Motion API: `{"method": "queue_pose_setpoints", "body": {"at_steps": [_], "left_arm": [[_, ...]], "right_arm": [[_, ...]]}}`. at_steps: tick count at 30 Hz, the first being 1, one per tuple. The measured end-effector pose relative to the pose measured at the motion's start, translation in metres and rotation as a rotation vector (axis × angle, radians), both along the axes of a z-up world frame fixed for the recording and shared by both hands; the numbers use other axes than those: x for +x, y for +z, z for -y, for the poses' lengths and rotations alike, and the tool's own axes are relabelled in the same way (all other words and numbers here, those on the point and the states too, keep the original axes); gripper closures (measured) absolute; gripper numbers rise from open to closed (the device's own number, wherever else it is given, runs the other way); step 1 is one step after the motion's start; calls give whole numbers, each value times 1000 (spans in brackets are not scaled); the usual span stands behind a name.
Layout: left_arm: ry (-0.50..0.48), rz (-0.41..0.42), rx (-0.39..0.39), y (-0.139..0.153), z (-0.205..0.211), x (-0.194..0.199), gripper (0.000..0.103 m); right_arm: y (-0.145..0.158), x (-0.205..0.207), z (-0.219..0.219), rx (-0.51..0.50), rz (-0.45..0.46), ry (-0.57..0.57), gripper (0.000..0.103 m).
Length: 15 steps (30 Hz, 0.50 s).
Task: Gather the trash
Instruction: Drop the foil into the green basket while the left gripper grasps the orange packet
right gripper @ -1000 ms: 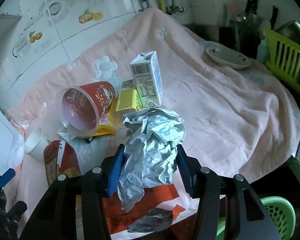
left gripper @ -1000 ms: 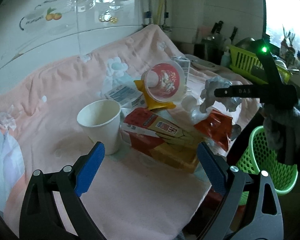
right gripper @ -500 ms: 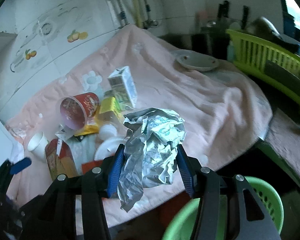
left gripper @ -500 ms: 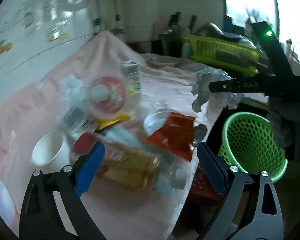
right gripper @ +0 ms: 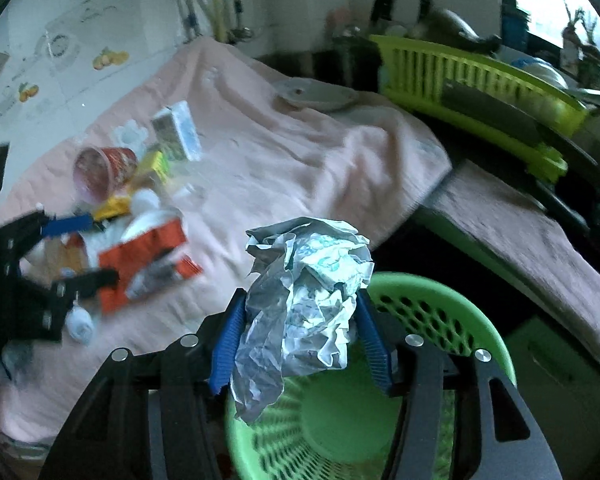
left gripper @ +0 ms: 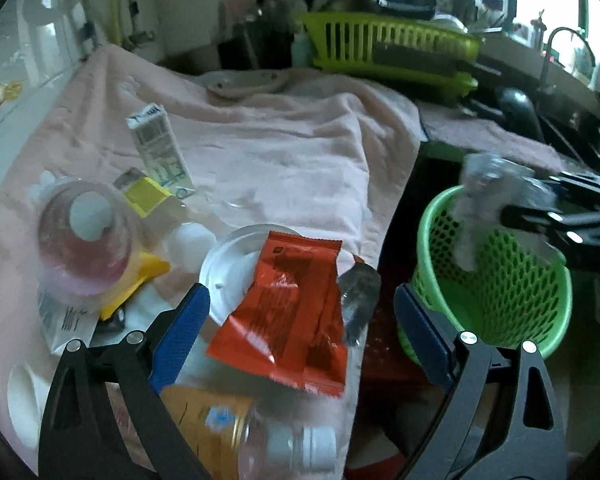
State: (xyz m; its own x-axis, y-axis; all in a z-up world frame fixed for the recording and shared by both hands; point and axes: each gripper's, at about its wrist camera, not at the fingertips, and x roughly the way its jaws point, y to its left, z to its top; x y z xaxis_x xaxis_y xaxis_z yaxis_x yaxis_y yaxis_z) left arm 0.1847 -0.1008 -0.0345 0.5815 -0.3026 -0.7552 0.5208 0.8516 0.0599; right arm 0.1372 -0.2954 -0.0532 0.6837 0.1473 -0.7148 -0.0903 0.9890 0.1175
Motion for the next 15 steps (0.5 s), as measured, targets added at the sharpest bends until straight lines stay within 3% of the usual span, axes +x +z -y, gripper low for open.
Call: {"method": "queue_pose_setpoints", "body": {"at_steps": [6,15], "left_arm": [[-6,-61,62,-17,10,26,12],[7,-135,88,-25,13,39,12]], "right_arm": [[-22,-19,24,-19,-43,-55,49],[-50,-29,41,-6,-105,-90,46]]}}
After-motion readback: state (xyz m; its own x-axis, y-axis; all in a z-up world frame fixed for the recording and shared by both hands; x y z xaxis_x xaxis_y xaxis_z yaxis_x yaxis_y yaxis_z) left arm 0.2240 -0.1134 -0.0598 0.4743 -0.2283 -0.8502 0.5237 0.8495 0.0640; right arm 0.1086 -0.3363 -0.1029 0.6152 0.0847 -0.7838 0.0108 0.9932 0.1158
